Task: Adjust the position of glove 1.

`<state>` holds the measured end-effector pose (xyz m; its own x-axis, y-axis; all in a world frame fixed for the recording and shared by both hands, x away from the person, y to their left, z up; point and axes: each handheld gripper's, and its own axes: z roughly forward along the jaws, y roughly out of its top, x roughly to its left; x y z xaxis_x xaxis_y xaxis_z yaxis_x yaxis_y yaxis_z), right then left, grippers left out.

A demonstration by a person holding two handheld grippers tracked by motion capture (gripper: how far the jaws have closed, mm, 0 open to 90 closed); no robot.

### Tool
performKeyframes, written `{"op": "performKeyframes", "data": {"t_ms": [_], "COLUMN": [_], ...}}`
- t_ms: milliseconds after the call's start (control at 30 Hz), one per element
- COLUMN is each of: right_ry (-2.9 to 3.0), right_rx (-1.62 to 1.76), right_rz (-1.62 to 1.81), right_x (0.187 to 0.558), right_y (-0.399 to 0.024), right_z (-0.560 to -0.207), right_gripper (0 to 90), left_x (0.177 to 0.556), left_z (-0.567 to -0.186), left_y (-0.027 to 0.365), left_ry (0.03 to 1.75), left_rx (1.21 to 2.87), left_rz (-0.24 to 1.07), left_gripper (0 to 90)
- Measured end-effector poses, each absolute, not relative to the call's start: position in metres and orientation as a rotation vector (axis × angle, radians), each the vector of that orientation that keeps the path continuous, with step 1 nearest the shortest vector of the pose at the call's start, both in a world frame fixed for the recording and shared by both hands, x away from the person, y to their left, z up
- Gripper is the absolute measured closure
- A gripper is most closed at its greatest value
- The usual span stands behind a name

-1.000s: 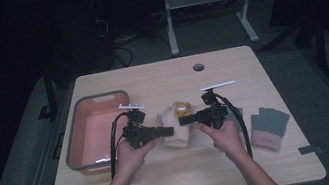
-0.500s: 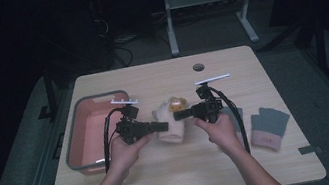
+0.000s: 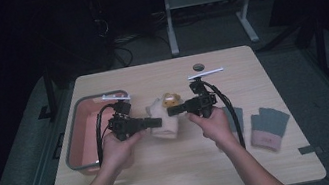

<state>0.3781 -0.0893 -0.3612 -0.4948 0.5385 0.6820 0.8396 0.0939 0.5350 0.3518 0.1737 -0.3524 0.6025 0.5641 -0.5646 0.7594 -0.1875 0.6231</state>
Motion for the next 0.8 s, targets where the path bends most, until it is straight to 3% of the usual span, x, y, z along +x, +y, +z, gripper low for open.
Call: {"op": "performKeyframes", "data": {"t_ms": [800], "right_ry": [-2.075], "right_rx": [-1.305], "right_rz": [-1.37], "right_x": [0.39], "right_y": [-0.063], "right_z": [-0.346], "right_gripper": [82.2], "left_x": [0.353], "left_z": [-0.337], "left_y": [0.202], "left_ry": [1.077], "left_rx": [1.843], "left_rz": [-0.237], "left_gripper": [69.5]}}
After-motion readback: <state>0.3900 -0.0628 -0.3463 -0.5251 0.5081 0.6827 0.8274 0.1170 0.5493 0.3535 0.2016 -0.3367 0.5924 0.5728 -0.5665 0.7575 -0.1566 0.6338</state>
